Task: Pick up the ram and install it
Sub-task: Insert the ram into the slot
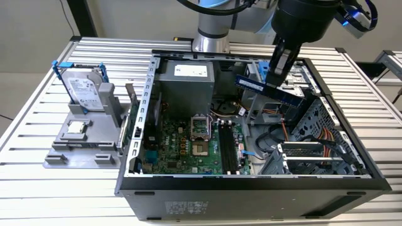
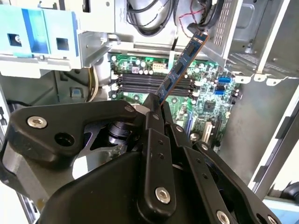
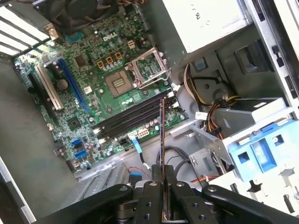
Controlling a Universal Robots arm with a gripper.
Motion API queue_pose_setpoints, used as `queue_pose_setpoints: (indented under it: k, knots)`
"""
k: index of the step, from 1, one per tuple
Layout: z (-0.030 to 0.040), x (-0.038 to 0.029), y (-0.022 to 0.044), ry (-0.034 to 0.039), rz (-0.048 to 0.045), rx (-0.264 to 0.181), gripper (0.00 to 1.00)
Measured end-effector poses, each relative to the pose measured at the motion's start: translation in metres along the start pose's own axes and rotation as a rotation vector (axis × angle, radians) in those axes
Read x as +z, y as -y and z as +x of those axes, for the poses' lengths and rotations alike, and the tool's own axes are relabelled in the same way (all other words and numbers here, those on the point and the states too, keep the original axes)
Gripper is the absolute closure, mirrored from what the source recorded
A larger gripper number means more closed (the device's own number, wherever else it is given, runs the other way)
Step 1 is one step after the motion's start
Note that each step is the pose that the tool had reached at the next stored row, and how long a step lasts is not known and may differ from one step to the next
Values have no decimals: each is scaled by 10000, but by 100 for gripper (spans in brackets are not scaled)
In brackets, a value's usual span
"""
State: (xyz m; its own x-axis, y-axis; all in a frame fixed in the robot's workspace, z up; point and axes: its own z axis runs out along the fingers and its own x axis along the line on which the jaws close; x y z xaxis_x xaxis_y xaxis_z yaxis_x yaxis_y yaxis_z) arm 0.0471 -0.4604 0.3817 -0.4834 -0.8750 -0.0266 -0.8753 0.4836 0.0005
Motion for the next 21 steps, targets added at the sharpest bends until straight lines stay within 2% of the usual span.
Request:
queue_pose_setpoints:
  k: [21]
  knots:
    - [0,0,0,0,55,2076,100]
